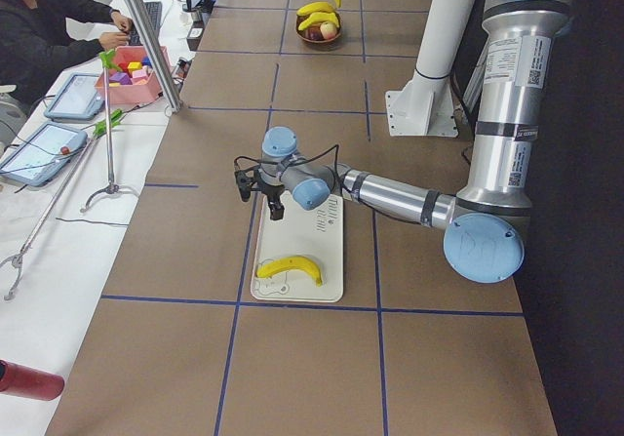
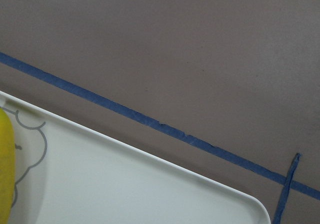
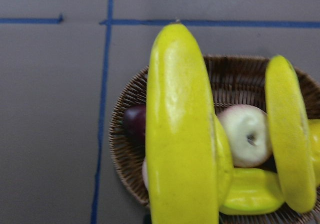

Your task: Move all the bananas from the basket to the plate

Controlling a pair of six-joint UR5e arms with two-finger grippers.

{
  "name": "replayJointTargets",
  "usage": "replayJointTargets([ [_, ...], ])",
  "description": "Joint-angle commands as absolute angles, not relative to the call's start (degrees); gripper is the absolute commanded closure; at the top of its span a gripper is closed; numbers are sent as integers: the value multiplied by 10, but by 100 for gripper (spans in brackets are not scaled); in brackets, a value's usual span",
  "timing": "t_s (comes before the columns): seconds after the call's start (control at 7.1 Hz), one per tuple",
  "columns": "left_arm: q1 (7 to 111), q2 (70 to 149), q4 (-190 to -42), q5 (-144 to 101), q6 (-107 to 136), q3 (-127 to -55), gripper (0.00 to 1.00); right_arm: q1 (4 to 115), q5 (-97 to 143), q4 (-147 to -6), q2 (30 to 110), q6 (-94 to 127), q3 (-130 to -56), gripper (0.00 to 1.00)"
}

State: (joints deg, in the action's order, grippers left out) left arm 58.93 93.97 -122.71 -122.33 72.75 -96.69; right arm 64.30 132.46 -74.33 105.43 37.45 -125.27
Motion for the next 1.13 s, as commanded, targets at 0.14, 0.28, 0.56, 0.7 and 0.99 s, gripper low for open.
replayJointTargets([
  [0.14, 525, 1030, -1233, -1186, 905, -974, 2, 526, 1305, -735, 805, 613, -1180, 98],
  [0.28, 497, 1061, -1274, -1175, 979, -976, 2, 461, 1224, -736, 734, 689, -1178, 98],
  [0.56, 490, 1119, -1340, -1181, 1096, -985, 2, 374, 1167, -703, 671, 786, -1183, 98],
  [0.7, 456, 1142, -1380, -1180, 1161, -997, 2, 350, 1160, -652, 671, 801, -1183, 98],
  [0.99, 422, 1187, -1414, -1177, 1236, -1004, 2, 280, 1090, -591, 665, 838, -1182, 98],
])
